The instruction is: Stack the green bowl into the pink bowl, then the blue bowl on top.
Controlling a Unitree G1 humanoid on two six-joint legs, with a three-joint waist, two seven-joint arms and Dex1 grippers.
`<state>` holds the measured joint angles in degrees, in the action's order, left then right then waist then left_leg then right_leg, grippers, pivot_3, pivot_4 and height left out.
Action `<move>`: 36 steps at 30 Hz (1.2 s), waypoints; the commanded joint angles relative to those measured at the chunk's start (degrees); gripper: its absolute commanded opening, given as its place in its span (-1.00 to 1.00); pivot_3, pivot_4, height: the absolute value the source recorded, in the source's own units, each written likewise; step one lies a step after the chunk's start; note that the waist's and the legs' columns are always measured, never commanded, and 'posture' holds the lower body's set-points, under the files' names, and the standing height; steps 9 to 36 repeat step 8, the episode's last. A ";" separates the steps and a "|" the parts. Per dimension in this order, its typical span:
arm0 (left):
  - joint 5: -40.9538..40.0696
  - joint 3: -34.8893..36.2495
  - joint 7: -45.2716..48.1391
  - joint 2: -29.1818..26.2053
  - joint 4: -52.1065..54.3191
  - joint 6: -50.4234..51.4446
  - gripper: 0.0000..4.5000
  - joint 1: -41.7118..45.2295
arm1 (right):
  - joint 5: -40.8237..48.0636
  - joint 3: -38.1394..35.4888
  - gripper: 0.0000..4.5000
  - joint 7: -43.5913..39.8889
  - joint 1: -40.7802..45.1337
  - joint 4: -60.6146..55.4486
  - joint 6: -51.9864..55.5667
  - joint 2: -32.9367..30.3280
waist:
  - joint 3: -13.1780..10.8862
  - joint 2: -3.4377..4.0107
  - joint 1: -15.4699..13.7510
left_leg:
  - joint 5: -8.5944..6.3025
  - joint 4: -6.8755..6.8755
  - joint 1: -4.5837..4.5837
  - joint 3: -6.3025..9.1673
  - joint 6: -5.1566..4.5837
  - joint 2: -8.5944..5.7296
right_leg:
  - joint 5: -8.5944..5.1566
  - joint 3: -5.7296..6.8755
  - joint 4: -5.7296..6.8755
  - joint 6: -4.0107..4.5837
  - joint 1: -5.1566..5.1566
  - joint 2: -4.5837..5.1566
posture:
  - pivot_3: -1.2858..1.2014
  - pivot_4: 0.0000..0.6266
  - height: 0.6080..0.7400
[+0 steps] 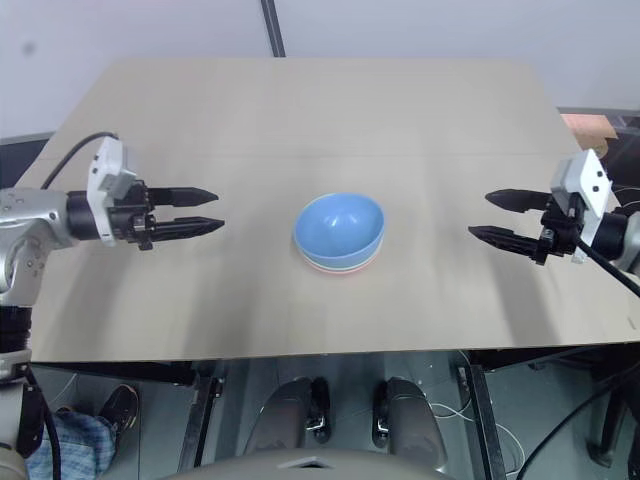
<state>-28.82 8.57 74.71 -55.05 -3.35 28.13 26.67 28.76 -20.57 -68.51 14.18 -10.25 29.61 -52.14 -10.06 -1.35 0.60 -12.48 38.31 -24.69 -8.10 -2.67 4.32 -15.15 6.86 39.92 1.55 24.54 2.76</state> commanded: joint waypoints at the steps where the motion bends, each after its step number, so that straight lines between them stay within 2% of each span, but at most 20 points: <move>1: -0.07 1.56 -0.79 0.11 1.59 -1.81 0.25 -0.41 | 0.96 -3.17 0.48 -0.42 -1.59 0.14 -2.70 -1.11 | 0.00 0.00 -0.03 | 0.00 0.00 0.00 0.00 0.00 0.00 | 0.00 0.00 0.00 0.00 0.00 0.00 | 0.03 -0.52 1.00; 8: 0.29 1.27 -0.57 0.36 1.05 -3.72 0.25 -0.79 | 2.04 -4.21 0.48 -1.15 -4.61 -0.31 -3.16 -3.18 | 0.00 0.00 -0.02 | 0.00 0.00 0.00 0.00 0.00 -0.01 | 0.00 0.00 -0.02 0.00 -0.01 0.01 | 0.03 -0.52 1.00; 36: 0.29 1.27 -0.57 0.36 1.05 -3.72 0.25 -0.79 | 2.04 -4.21 0.48 -1.15 -4.61 -0.31 -3.16 -3.18 | 0.00 0.00 -0.02 | 0.00 0.00 0.00 0.00 0.00 -0.01 | 0.00 0.00 -0.02 0.00 -0.01 0.01 | 0.03 -0.52 1.00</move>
